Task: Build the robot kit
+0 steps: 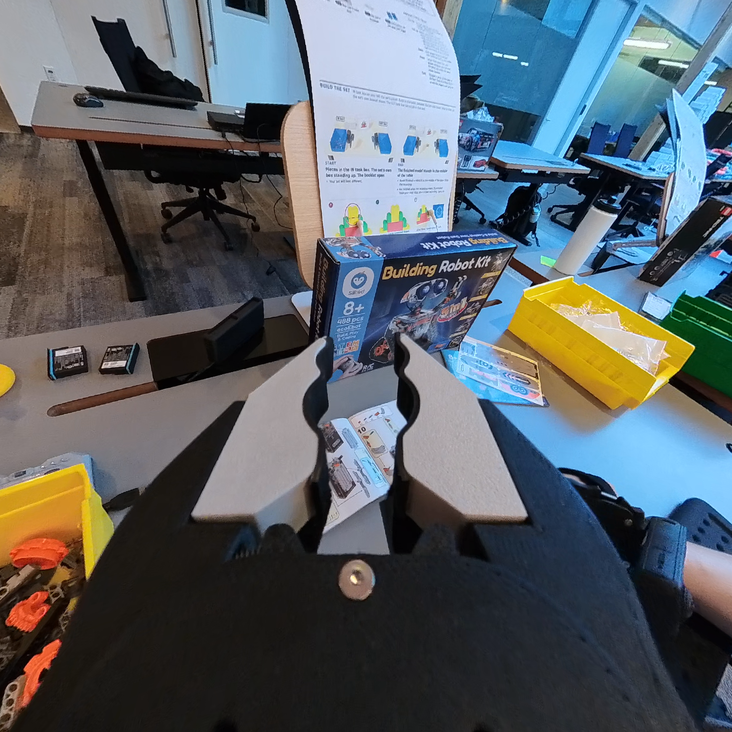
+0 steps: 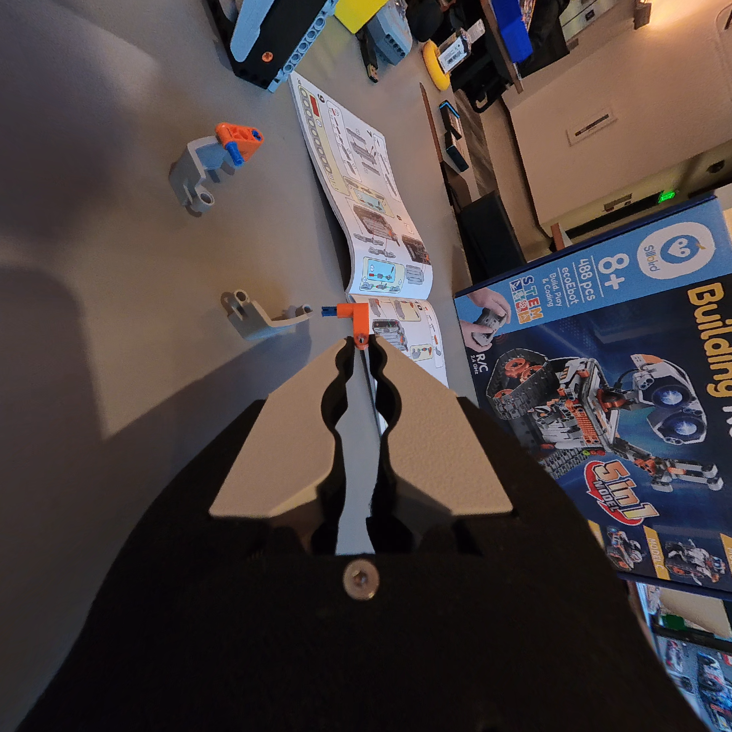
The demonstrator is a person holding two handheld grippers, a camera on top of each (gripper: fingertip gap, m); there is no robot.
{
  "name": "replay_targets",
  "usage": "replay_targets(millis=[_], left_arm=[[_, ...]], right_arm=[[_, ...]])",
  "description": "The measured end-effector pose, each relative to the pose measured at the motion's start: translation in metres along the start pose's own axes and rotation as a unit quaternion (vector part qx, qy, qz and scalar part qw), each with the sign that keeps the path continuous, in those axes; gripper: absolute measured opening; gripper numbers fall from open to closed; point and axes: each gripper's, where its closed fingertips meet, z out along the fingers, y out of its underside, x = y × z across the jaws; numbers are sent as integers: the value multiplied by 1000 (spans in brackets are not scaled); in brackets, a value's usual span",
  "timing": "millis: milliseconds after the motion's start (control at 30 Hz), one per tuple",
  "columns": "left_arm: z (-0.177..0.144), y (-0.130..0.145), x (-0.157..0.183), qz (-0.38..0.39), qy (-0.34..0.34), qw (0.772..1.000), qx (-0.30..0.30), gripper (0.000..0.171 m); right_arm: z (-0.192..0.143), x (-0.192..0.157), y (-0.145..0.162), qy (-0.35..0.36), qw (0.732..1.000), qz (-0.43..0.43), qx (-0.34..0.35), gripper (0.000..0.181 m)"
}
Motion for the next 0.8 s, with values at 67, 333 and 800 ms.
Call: replay_targets(millis=[67, 333, 800], left_arm=[[1, 5, 2, 7, 0, 1000, -15, 29], [12, 22, 36, 73, 2, 995, -72, 29], [33, 210, 110, 20, 61, 976, -206, 22]], right_arm=[[0, 2, 1, 1, 1000, 7, 1, 6], [-6, 8, 0, 10, 1000, 25, 12, 6], [-31, 11, 16, 1, 999, 51, -4, 6]])
